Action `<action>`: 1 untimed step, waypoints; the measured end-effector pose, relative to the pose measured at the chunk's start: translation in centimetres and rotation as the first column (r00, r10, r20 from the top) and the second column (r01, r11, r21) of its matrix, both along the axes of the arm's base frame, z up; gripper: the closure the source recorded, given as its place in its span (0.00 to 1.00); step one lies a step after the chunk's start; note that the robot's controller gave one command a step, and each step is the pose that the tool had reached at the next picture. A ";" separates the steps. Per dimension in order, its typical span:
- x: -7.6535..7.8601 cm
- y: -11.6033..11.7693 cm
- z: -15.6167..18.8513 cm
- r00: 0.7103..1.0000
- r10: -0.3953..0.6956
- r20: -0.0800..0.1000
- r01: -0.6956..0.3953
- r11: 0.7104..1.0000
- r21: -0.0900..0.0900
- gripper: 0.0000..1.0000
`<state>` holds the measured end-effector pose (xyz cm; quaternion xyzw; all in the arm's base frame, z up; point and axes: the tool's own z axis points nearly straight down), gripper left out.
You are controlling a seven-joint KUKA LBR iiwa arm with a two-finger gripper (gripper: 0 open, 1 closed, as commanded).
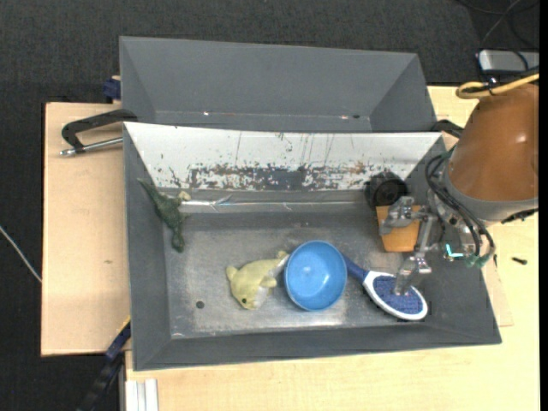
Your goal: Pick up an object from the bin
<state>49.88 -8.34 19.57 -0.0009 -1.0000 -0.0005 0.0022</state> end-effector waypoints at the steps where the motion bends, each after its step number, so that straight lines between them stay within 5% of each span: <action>1: -0.5 -4.1 -12.6 0.984 -0.178 0.004 0.178 0.984 0.003 0.00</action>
Offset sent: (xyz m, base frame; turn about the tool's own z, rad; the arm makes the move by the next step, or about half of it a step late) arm -0.0059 -0.0425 -0.1257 0.1782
